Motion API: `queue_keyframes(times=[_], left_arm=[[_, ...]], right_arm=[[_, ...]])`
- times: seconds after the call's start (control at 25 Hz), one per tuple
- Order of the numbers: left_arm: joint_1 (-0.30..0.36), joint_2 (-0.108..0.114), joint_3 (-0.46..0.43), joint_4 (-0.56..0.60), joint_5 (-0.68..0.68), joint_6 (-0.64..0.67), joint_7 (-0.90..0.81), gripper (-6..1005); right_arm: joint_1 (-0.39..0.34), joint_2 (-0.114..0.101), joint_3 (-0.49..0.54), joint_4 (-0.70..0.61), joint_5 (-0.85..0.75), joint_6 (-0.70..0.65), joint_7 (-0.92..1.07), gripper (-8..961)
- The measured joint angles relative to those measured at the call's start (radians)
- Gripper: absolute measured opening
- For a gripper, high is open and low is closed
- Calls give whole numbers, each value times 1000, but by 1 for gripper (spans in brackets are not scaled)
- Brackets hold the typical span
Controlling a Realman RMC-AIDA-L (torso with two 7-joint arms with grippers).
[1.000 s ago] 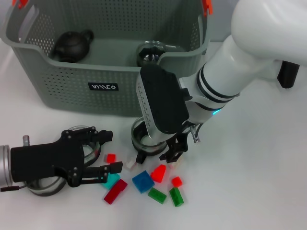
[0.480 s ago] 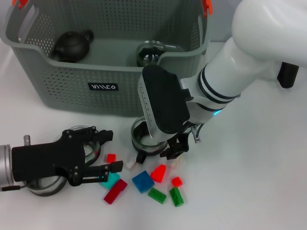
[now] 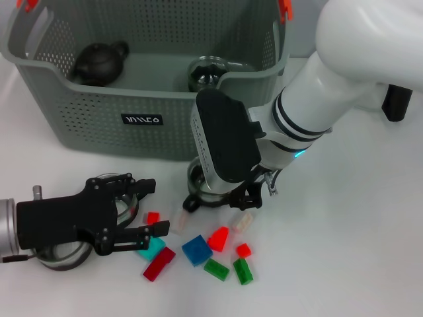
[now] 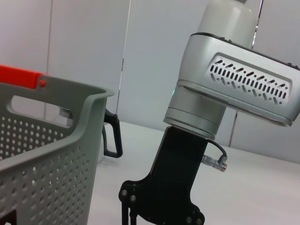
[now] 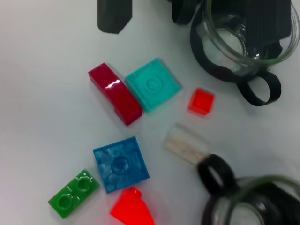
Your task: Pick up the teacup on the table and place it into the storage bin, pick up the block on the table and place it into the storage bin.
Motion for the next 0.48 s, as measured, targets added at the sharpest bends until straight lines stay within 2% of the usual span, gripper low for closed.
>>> queue_keyframes(times=[0.08, 0.48], left_arm=[[0, 0, 0, -1, 0, 0, 0, 797], [0, 2, -4, -1, 0, 0, 5, 797]], right_arm=[[4, 0, 0, 0, 0, -4, 0, 204], [13, -4, 11, -8, 13, -46, 12, 69]])
